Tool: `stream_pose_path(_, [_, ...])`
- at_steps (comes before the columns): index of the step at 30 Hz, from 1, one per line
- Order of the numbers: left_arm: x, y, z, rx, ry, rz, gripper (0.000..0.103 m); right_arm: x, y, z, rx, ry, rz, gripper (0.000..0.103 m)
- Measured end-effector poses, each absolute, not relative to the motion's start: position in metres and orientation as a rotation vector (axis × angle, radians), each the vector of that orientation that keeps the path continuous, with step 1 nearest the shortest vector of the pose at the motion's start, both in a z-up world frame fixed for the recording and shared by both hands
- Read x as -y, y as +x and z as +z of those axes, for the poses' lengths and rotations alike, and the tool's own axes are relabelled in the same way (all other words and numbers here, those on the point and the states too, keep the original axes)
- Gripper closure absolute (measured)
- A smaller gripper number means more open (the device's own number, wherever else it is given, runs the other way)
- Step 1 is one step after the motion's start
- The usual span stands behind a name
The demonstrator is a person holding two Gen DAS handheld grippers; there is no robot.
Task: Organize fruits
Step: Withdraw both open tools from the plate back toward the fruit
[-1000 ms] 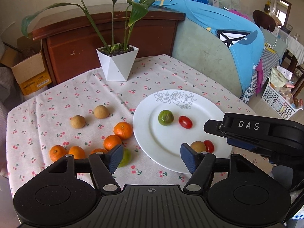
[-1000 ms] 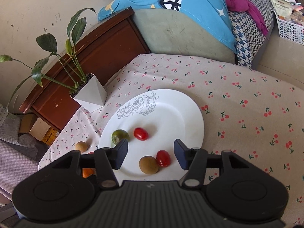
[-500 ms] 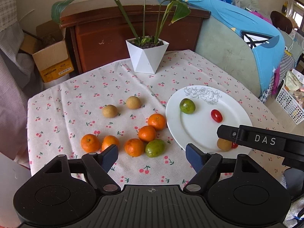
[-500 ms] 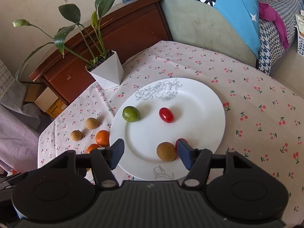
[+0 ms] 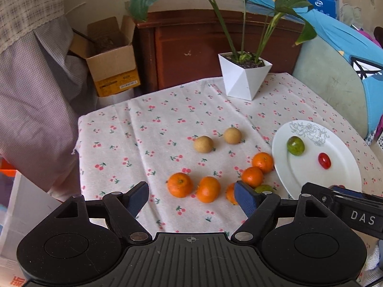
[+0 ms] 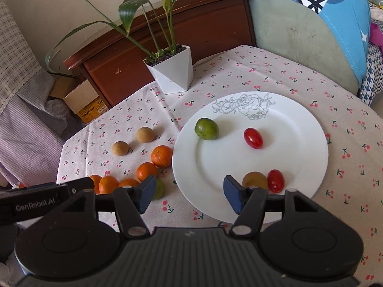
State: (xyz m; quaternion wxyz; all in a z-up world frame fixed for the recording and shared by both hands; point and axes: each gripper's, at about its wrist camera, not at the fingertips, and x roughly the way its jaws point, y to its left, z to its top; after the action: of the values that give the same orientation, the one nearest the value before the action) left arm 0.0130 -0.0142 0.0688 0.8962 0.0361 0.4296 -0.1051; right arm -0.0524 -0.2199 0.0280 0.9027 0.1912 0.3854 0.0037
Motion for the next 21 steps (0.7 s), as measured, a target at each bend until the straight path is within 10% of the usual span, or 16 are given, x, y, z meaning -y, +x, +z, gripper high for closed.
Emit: stream_pose_path(21, [-0.01, 0.035, 0.048, -0.899, 0.137, -0.35, 0.03, 0.179, -0.038, 0.002, -0.823, 0.245, 0.179, 0.063])
